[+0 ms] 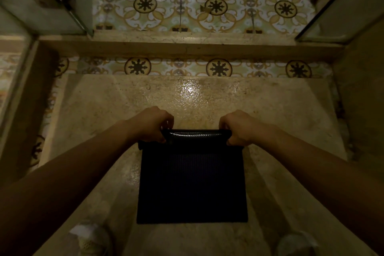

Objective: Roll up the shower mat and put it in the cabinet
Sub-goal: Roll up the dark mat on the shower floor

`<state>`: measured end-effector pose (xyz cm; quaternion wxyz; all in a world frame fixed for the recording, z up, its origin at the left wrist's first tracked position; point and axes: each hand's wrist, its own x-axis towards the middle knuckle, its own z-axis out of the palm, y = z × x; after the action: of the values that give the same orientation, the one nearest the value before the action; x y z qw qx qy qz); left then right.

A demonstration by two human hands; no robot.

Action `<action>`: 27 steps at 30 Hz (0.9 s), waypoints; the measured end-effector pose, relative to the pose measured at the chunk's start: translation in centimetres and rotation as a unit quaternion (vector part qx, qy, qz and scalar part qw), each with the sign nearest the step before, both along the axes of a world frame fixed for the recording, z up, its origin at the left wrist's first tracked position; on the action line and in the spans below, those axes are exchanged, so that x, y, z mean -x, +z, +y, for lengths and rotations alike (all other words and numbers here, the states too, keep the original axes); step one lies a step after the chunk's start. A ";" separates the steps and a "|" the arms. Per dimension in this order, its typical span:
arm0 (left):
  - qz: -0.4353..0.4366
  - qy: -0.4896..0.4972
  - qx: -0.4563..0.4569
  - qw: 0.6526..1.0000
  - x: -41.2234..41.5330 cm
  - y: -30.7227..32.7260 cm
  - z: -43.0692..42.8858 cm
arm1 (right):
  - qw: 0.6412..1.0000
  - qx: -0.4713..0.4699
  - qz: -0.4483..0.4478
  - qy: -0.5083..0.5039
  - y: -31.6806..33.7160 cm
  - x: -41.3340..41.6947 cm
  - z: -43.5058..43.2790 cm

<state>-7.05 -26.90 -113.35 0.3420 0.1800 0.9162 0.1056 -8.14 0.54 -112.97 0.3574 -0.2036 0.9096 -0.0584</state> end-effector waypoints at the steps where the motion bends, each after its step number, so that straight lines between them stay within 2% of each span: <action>1: 0.019 -0.008 0.002 1.000 -0.3 -0.2 0.0 | 1.000 0.000 0.008 0.005 0.0 -0.1 0.0; 4: 0.034 -0.015 0.003 0.999 -0.7 -0.4 -0.2 | 1.000 0.000 0.018 0.014 -0.1 -0.3 0.2; 10: -0.088 0.014 -0.026 0.996 -0.3 -0.2 -1.3 | 0.999 -0.013 -0.033 0.041 0.3 0.0 0.3; 14: -0.047 0.001 -0.024 0.999 -0.8 -0.1 -0.7 | 0.999 -0.008 -0.029 0.020 0.1 -0.3 0.2; 20: 0.018 -0.014 -0.021 1.000 -2.3 0.0 -0.7 | 0.995 -0.004 0.070 0.064 -0.9 -2.0 0.4; 23: -0.004 -0.020 -0.014 1.000 -2.1 0.1 -0.8 | 0.995 0.001 0.071 0.075 -1.1 -2.4 0.8; 27: -0.038 -0.039 -0.008 0.998 -1.7 0.7 -1.0 | 0.995 -0.014 0.024 0.100 -0.6 -1.9 0.7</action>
<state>-5.40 -27.93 -112.68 0.3791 0.2146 0.8938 0.1065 -6.19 1.26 -113.55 0.3427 -0.2897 0.8937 -0.0046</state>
